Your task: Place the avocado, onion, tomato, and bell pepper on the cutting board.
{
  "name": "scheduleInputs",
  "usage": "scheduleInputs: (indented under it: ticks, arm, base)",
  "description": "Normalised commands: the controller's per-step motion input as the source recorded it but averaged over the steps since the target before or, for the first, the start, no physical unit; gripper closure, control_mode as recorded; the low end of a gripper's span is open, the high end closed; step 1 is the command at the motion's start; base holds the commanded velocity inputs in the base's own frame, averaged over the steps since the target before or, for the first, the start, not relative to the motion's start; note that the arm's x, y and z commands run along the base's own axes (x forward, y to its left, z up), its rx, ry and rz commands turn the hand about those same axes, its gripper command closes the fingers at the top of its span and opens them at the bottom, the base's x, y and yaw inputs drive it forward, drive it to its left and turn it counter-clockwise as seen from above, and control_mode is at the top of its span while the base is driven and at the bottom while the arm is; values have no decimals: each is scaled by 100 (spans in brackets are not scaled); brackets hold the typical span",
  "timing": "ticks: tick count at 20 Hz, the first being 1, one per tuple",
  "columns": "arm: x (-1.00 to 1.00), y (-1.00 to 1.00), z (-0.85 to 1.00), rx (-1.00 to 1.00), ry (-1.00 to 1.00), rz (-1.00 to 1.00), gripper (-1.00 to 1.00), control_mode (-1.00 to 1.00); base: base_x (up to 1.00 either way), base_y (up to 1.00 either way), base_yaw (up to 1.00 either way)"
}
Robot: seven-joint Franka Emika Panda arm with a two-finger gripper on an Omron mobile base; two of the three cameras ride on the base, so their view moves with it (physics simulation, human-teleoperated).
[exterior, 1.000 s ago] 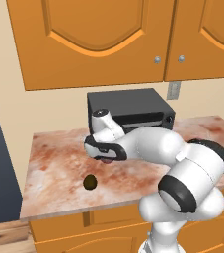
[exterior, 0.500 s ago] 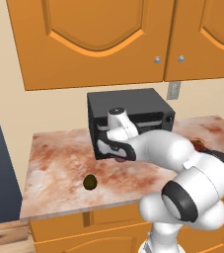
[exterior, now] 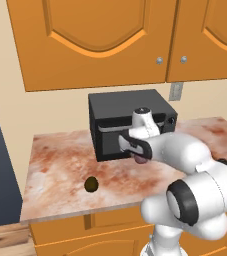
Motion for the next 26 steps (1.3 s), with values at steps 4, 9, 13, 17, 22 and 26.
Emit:
scheduleInputs:
  ticks: [4,9,13,17,22,26]
  arm:
    - [0,-80,0,3,6,-12,100,-100]
    - [0,-74,0,2,4,-14,100,-100]
    - [-3,-77,0,2,3,-15,100,-100]
    - [-14,-68,0,2,2,-17,100,-100]
    - [-24,-56,0,1,0,-17,100,-100]
    - [-15,-62,0,1,3,-16,100,-100]
  base:
    - [0,0,0]
    - [0,0,0]
    - [0,0,0]
    - [0,0,0]
    - [0,0,0]
    - [0,0,0]
